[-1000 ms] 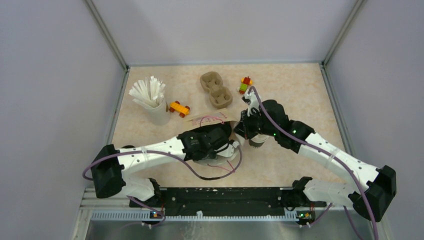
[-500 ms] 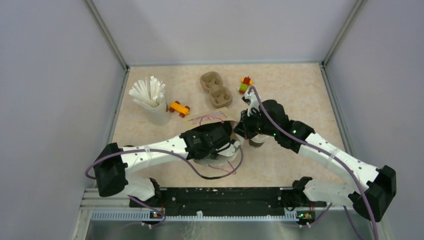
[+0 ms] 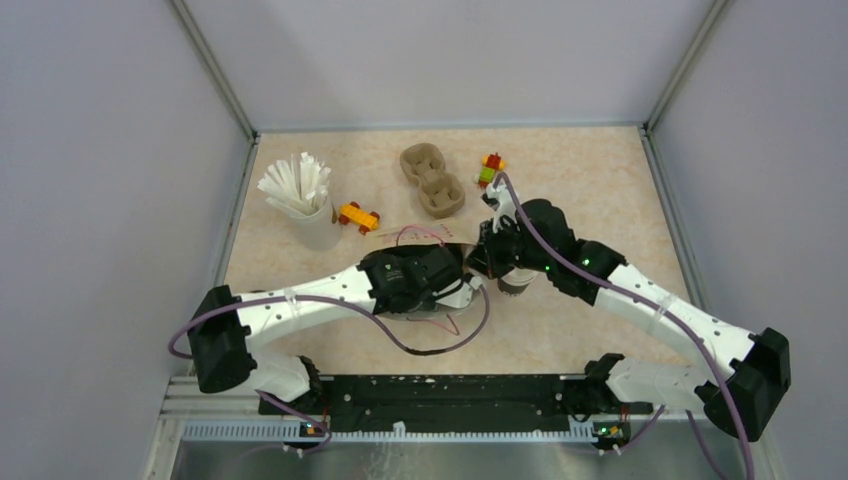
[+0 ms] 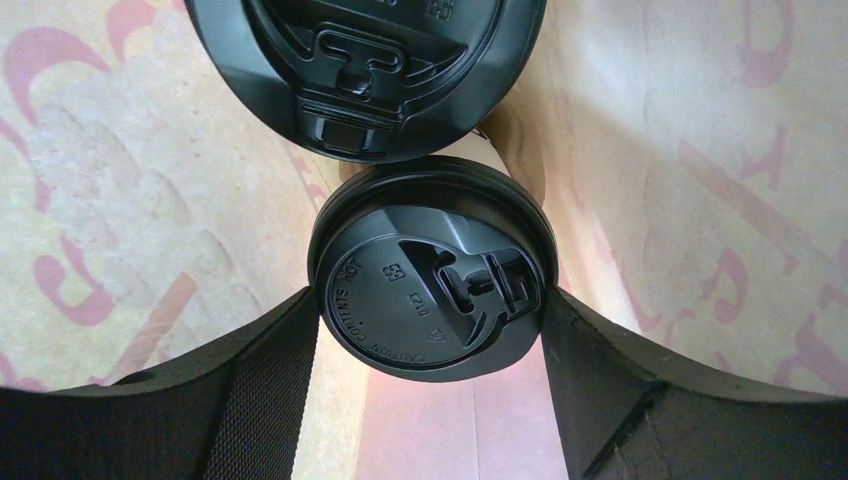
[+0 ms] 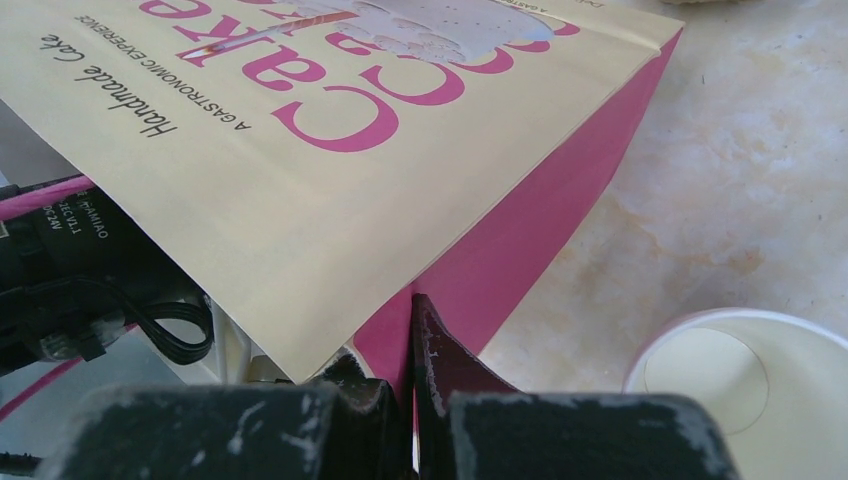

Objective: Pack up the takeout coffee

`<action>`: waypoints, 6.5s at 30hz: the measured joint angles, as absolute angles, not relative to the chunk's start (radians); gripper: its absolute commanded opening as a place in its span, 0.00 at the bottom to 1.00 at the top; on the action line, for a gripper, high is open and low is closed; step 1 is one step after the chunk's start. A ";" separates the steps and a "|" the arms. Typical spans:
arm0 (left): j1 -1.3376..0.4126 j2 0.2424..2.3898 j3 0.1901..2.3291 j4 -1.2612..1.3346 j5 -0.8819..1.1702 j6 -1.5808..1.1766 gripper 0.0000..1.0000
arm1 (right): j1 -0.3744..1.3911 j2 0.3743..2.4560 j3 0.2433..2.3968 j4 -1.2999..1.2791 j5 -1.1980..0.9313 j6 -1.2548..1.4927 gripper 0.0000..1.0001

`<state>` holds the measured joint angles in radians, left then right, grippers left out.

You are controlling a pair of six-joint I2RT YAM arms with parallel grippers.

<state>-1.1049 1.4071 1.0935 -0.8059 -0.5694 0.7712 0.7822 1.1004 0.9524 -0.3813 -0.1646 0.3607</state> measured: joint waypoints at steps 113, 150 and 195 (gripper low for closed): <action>-1.121 1.423 1.286 -1.112 -0.390 0.620 0.16 | 0.782 1.169 1.003 -0.359 -0.186 0.360 0.00; -1.100 1.402 1.104 -0.987 -0.533 0.657 0.12 | 0.782 1.173 1.003 -0.367 -0.186 0.360 0.00; -1.092 1.419 1.329 -1.065 -0.548 0.683 0.34 | 0.782 1.187 1.116 -0.485 -0.204 0.385 0.00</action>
<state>-1.0920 1.4185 1.3289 -1.0653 -0.5484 0.6830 0.7818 1.1873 1.1156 -0.4854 -0.2043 0.3847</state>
